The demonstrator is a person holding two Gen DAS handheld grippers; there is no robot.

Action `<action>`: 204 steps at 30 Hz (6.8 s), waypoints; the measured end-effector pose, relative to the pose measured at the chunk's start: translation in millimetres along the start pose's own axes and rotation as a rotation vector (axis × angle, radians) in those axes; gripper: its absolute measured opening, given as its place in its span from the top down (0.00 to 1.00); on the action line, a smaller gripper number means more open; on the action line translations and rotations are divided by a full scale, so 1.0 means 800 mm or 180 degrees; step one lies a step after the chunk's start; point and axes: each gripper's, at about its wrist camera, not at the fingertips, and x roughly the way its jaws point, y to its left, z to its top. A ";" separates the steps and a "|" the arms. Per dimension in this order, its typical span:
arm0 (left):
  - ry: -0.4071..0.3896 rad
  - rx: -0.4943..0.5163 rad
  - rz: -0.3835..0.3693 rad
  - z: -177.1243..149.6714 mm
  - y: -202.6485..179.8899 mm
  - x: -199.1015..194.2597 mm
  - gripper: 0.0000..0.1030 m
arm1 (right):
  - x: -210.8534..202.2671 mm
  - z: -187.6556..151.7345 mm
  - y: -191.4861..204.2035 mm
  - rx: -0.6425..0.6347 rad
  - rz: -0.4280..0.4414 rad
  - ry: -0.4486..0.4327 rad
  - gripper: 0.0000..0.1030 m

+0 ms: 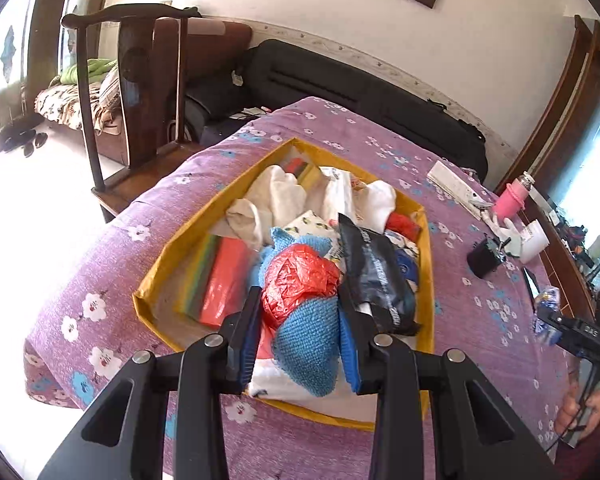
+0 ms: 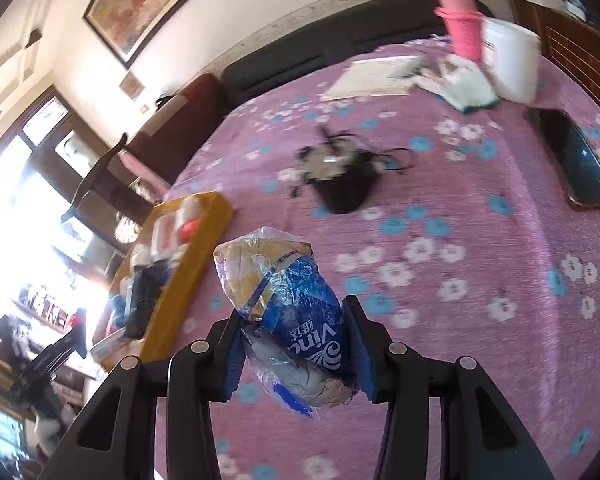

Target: Organize soft objects

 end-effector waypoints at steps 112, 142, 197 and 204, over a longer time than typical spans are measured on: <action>-0.0396 0.0869 0.0730 -0.116 -0.146 -0.046 0.05 | -0.022 -0.158 0.067 -0.0656 -0.0960 -0.0679 0.10; 0.0339 0.0675 0.1316 0.064 -0.057 0.104 0.04 | -0.032 -0.186 0.101 -0.0876 -0.1033 -0.0672 0.09; 0.0598 0.2192 0.2483 0.127 -0.114 0.274 0.09 | 0.018 -0.005 0.005 -0.0616 -0.1519 -0.1309 0.05; 0.0578 0.2133 0.2440 0.125 -0.101 0.237 0.09 | 0.022 -0.003 -0.004 -0.0588 -0.1694 -0.1253 0.05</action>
